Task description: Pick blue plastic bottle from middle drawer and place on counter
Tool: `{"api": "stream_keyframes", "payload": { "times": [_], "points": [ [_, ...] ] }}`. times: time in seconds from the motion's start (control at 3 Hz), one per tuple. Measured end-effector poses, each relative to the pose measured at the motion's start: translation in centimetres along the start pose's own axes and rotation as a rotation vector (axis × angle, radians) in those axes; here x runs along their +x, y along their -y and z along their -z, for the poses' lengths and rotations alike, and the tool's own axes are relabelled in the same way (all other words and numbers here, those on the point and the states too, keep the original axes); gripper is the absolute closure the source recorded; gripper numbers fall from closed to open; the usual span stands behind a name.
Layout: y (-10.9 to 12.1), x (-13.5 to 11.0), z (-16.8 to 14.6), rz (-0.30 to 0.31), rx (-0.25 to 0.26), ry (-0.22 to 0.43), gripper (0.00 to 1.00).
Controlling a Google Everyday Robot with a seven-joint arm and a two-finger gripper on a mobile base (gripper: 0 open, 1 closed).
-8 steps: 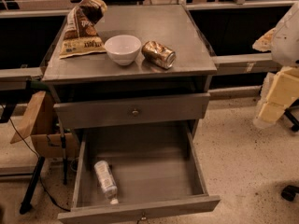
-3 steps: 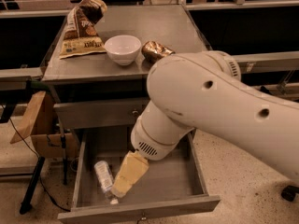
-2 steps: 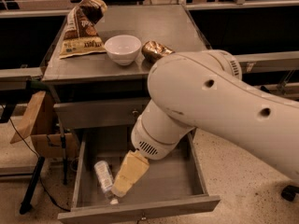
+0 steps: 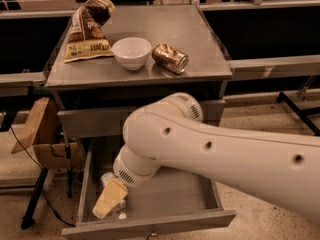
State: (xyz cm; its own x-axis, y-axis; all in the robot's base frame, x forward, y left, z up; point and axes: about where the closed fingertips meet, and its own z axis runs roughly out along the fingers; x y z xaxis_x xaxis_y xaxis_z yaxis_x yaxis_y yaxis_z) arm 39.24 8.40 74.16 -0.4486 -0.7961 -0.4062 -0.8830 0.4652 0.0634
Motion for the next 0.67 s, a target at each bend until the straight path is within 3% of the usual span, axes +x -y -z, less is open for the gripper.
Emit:
{"api": "stream_keyframes", "payload": {
  "times": [0.33,0.67],
  "points": [
    [-0.1,-2.1,-10.1,0.003,-0.054,0.016,0.0],
    [-2.2,-4.8,-15.4,-0.001,-0.121,0.056,0.0]
  ]
}}
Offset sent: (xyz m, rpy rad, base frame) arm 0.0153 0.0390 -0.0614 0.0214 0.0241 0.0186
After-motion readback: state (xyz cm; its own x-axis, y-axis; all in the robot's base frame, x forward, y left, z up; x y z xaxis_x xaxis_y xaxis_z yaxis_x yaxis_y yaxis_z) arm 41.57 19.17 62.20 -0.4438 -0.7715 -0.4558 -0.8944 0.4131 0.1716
